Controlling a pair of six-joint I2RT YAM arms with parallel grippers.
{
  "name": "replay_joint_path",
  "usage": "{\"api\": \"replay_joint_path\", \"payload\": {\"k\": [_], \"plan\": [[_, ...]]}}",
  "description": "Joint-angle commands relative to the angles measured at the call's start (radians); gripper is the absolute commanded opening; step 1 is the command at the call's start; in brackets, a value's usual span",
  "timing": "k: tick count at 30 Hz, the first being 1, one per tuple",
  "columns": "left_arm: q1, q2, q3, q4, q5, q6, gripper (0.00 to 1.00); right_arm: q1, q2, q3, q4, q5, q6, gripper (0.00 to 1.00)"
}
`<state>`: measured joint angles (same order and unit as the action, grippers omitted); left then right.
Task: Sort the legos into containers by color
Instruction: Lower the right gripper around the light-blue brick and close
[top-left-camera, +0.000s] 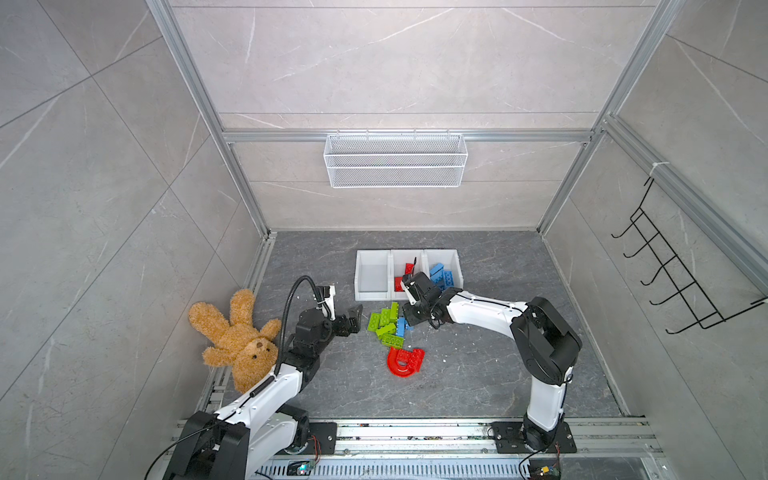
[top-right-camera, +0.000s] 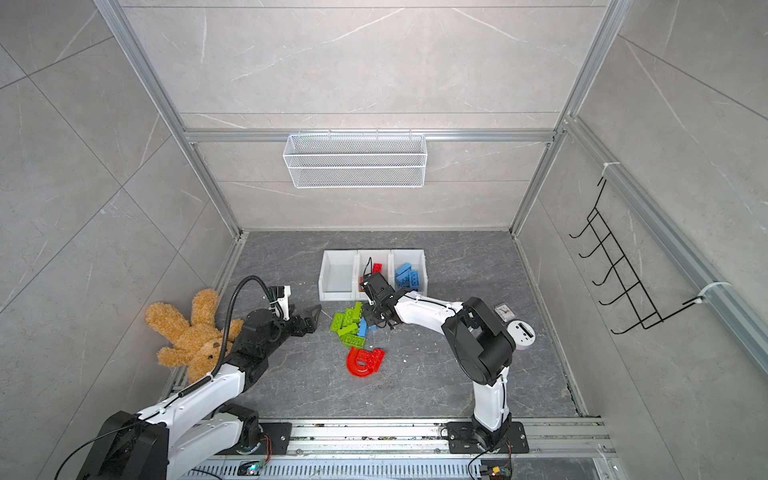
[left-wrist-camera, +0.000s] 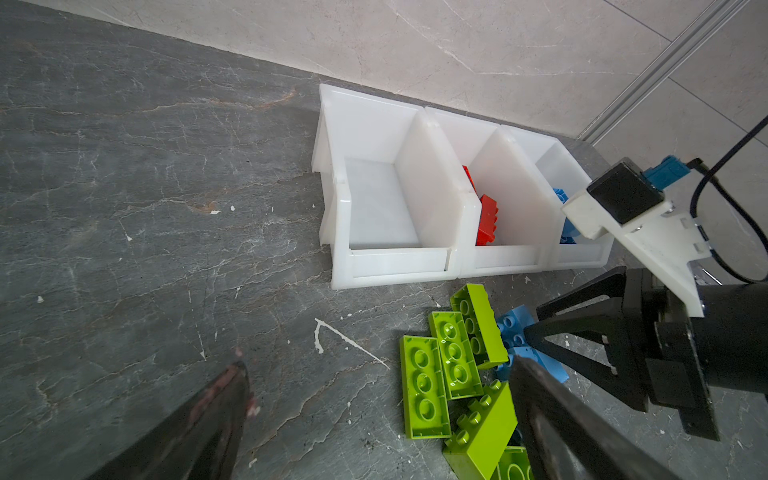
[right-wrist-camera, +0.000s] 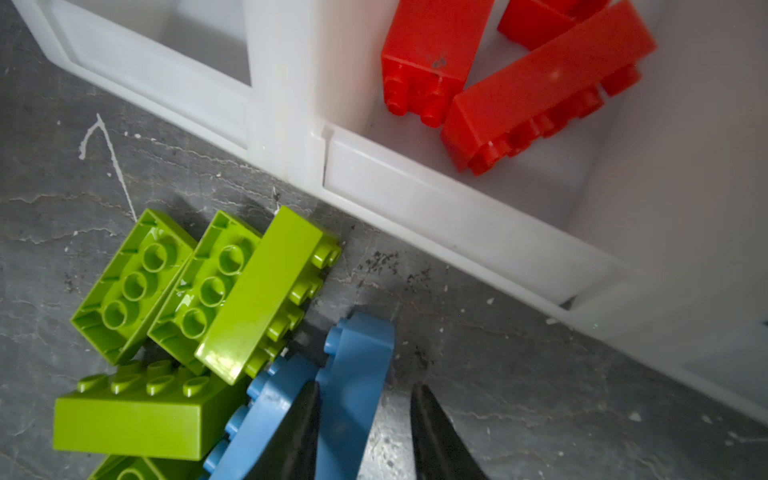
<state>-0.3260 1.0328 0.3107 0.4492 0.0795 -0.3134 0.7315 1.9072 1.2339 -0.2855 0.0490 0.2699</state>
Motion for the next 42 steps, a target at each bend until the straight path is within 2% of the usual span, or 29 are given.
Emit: {"api": "replay_joint_path", "payload": {"k": [1, 9, 21, 28, 31, 35, 40, 42], "plan": [[-0.003, -0.005, 0.016, 0.037, -0.002, 0.015, 0.99, -0.013, -0.027, -0.059, -0.004, 0.023, 0.023, 0.37], [-0.002, 0.003, 0.017, 0.04, 0.0, 0.013, 0.99, -0.027, -0.092, -0.133, 0.023, -0.002, 0.03, 0.37], [-0.002, 0.0, 0.017, 0.037, 0.003, 0.014, 0.99, -0.027, -0.044, -0.102, 0.023, -0.03, 0.034, 0.38], [-0.003, -0.001, 0.017, 0.038, 0.001, 0.014, 0.99, -0.026, -0.043, -0.084, 0.005, -0.029, 0.031, 0.48], [-0.002, -0.003, 0.019, 0.034, 0.001, 0.014, 0.99, -0.027, -0.041, -0.081, -0.004, -0.017, 0.03, 0.47], [-0.002, -0.007, 0.018, 0.032, -0.002, 0.015, 0.99, -0.027, -0.023, -0.062, -0.032, -0.005, 0.022, 0.4], [-0.002, 0.002, 0.021, 0.032, 0.002, 0.014, 0.99, -0.027, -0.013, -0.057, -0.027, -0.031, 0.029, 0.39], [-0.002, 0.001, 0.021, 0.032, 0.002, 0.014, 0.99, -0.027, -0.007, -0.052, -0.029, -0.036, 0.033, 0.43]]}}
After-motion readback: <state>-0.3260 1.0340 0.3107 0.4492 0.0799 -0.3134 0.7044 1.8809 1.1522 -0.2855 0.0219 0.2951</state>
